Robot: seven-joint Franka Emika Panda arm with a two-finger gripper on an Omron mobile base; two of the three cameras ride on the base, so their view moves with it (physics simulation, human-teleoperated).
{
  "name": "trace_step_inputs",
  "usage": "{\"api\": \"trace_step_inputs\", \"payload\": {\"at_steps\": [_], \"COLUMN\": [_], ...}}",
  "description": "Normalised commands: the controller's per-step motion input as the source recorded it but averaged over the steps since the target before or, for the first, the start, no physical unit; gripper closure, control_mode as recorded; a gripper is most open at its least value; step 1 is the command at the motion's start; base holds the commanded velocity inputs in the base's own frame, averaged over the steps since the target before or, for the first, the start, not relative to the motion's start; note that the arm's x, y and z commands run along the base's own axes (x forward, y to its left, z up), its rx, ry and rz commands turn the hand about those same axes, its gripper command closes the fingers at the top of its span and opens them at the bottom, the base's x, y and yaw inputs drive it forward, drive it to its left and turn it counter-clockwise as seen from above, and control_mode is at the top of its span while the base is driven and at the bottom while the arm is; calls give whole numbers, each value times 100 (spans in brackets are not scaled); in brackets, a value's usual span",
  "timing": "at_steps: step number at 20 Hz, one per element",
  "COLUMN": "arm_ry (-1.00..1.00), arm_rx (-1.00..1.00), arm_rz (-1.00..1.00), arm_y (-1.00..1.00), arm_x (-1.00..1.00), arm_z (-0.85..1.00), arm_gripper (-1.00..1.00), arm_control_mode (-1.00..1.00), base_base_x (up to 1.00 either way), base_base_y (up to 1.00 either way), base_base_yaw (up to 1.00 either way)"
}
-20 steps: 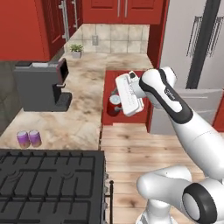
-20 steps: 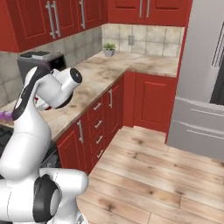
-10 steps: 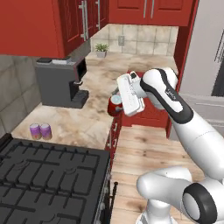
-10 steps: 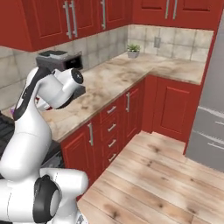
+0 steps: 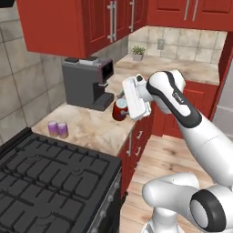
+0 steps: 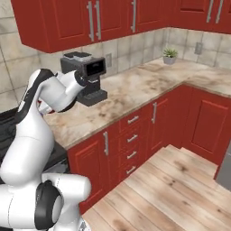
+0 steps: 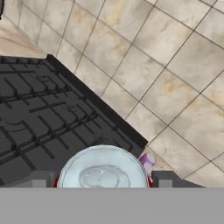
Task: Four empty soda cans are scattered around the kitchen. Gather all the cans and cluster them next to the stove for recycling.
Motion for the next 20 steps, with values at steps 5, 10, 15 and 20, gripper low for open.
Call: {"api": "trace_step_inputs", "payload": {"at_steps": [5, 10, 15, 20], "arm_ry": [0, 0, 0, 0], "arm_rx": [0, 0, 0, 0], "arm_rz": [0, 0, 0, 0], "arm_y": [0, 0, 0, 0], "arm_x": [0, 0, 0, 0], "arm_z": [0, 0, 0, 0], "arm_gripper": [100, 100, 100, 100], "arm_control_mode": [100, 100, 100, 100], "base_base_x": [49, 46, 44, 44], "base_base_y": [-2, 0, 0, 0], "base_base_yaw": [44, 44, 44, 43]}}
